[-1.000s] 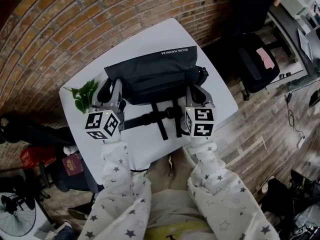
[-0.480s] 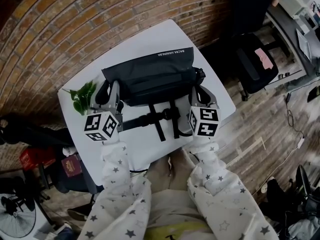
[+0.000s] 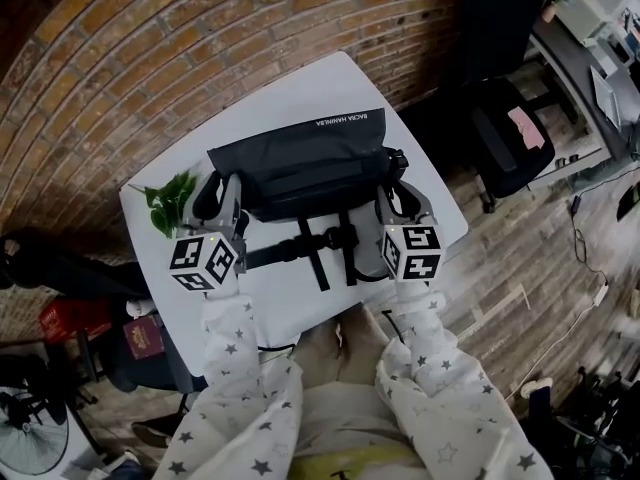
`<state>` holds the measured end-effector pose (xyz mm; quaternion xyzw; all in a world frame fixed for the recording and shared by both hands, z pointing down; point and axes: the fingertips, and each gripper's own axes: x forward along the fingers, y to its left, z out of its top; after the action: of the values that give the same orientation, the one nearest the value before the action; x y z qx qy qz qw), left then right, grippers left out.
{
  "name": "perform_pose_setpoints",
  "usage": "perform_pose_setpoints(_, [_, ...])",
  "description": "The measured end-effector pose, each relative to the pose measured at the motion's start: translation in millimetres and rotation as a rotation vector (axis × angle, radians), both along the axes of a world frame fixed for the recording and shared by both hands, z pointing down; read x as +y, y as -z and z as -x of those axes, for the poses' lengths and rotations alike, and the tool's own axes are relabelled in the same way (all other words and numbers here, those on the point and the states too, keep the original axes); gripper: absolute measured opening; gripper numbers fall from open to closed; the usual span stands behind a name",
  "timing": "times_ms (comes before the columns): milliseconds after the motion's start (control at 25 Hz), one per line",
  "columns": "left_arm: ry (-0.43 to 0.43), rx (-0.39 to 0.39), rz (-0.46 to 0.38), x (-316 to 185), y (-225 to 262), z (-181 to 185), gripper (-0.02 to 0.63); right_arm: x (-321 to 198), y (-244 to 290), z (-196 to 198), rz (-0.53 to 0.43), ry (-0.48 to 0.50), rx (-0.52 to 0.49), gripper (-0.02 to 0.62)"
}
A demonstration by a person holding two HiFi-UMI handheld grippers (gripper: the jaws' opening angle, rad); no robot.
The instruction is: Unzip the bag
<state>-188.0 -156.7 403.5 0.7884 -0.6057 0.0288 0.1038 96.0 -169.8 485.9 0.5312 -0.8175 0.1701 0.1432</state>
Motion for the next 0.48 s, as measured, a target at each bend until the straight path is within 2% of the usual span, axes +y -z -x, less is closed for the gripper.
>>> perform_pose_setpoints(40, [0.003,-0.015,-0.003,3,2,0,0.129,1,3,1,-0.011,0.029,-0.007,0.159])
perform_pose_setpoints(80, [0.011,-0.025,-0.009,6,5,0,0.129,2,6,1,-0.024,0.051,-0.009,0.181])
perform_pose_setpoints(240, [0.054,-0.012,-0.031,26,14,6,0.102,11,30,-1,-0.093,0.102,-0.017,0.131])
perform_pose_setpoints(400, [0.027,-0.029,-0.015,39,16,-3,0.013,13,52,-3,-0.133,0.130,-0.024,0.036])
perform_pose_setpoints(480, [0.019,-0.029,-0.014,43,18,-8,-0.002,13,64,-3,-0.152,0.138,-0.041,0.010])
